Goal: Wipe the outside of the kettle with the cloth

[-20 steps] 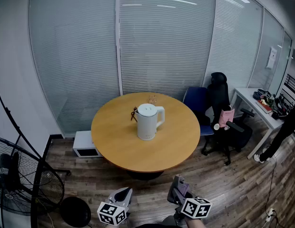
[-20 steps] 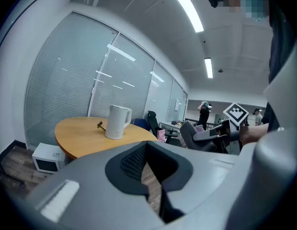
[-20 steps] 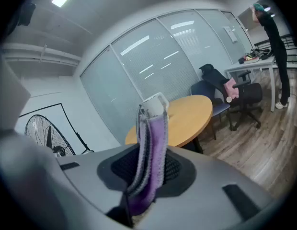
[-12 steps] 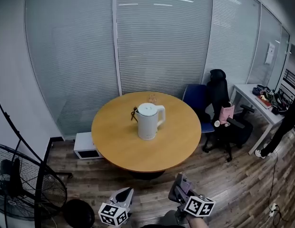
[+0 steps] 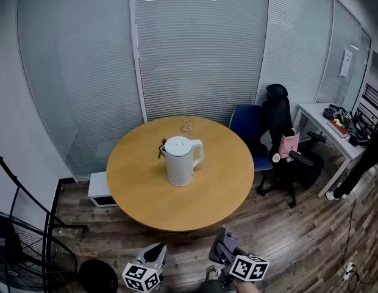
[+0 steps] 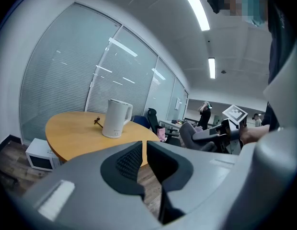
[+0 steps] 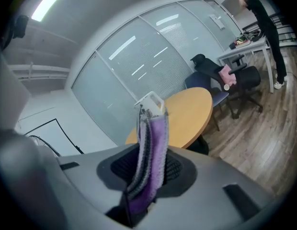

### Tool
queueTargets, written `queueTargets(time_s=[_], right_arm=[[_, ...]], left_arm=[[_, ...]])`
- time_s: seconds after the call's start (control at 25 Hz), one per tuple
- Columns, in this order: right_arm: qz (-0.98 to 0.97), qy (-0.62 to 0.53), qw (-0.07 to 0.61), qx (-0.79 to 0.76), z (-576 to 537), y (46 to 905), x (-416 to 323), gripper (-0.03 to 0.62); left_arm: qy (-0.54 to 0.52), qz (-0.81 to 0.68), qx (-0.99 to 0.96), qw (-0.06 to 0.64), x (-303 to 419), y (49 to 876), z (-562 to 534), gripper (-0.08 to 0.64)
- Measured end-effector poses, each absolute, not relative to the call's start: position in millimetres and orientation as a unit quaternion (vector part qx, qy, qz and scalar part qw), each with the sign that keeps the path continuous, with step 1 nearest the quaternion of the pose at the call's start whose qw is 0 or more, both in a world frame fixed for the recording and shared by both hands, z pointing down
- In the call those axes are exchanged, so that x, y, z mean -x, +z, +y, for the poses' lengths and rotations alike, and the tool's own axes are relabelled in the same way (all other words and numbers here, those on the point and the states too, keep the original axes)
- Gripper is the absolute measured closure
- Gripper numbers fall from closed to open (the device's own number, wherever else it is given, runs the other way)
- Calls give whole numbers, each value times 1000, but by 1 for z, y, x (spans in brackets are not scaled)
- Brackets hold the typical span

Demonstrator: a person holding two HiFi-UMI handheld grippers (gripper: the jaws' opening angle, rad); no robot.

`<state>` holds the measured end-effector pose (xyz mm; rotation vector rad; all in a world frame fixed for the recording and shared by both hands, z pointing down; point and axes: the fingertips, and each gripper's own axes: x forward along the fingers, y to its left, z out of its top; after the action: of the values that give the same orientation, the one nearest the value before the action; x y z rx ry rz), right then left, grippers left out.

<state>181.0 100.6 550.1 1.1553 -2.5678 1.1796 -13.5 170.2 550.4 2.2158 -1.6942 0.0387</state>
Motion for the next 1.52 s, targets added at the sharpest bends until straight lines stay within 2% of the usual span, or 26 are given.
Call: queueTargets(time_s=[0.32, 0.36, 0.44, 0.48, 0.88, 1.12, 1.52], right_arm=[[-850, 400, 57, -338, 23, 559, -178, 500], [-852, 400, 59, -332, 14, 559, -176, 500], [-856, 400, 63, -320, -4, 560, -171, 500], [-858, 400, 65, -315, -12, 560, -170, 500], [-866, 409, 84, -276, -65, 565, -148, 500], [-862, 409, 86, -288, -86, 568, -121, 500], [-821, 434, 23, -371, -115, 567, -65, 500]], left_arm=[[8, -627, -759, 177, 9, 549, 103, 540], [5, -630, -755, 180, 10, 549, 95, 524], [-1, -637, -748, 187, 11, 552, 80, 430], [-5, -640, -745, 188, 11, 552, 73, 406], [-22, -646, -744, 171, 21, 544, 23, 313], [-22, -631, -757, 167, 59, 544, -22, 304], [-7, -565, -810, 157, 132, 537, -96, 304]])
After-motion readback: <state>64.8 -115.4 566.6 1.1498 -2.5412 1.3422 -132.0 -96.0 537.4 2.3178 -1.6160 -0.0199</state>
